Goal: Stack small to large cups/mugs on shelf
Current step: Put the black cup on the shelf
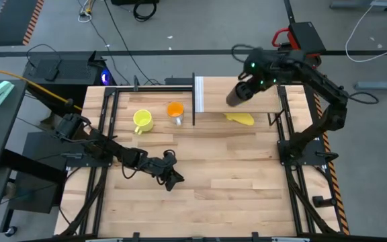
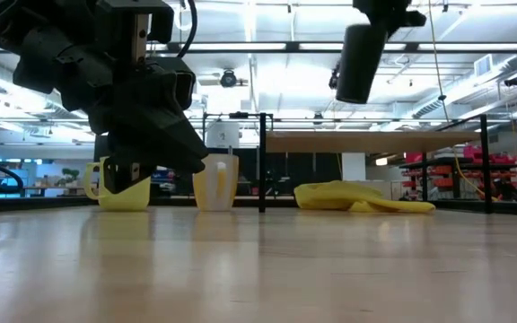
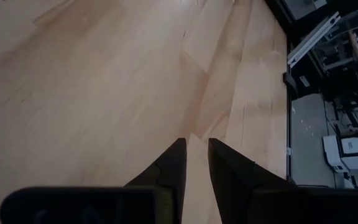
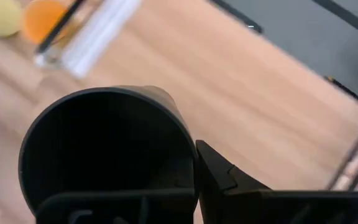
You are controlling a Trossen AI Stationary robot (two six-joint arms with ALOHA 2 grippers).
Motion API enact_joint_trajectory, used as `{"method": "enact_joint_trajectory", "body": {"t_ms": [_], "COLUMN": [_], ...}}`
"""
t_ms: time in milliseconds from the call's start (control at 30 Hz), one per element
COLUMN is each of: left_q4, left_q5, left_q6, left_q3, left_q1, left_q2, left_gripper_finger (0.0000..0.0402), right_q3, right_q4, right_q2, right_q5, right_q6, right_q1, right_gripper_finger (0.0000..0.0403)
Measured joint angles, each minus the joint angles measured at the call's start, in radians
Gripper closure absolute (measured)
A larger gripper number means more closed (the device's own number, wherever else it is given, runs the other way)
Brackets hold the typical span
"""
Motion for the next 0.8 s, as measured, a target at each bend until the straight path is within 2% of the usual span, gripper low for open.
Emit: {"method": "enact_joint_trajectory", "body": {"t_ms": [400,567,800], "left_q4": [0.0,0.0,0.0], "left_q5": [0.0,0.0,0.007], "left_q6": [0.0,0.001,0.002], "left_q3": [0.0,0.0,0.0], "left_q1": [0.0,0.005,0.018], "left_q2": [0.0,0.0,0.0], "left_gripper_finger": [0.0331,0.0337,0.0342], "right_q3": [0.0,0.0,-0.022], "right_q4": [0.0,0.0,0.003], "right_q2": [0.003,0.005,0.004], "right_q5": [-0.009,-0.044,-0.054], "right_q6": [-0.12,-0.147,-0.159], "right_q1": [-0.323,-0.397,-0.419], "right_gripper_finger": [0.04,0.04,0.04]}}
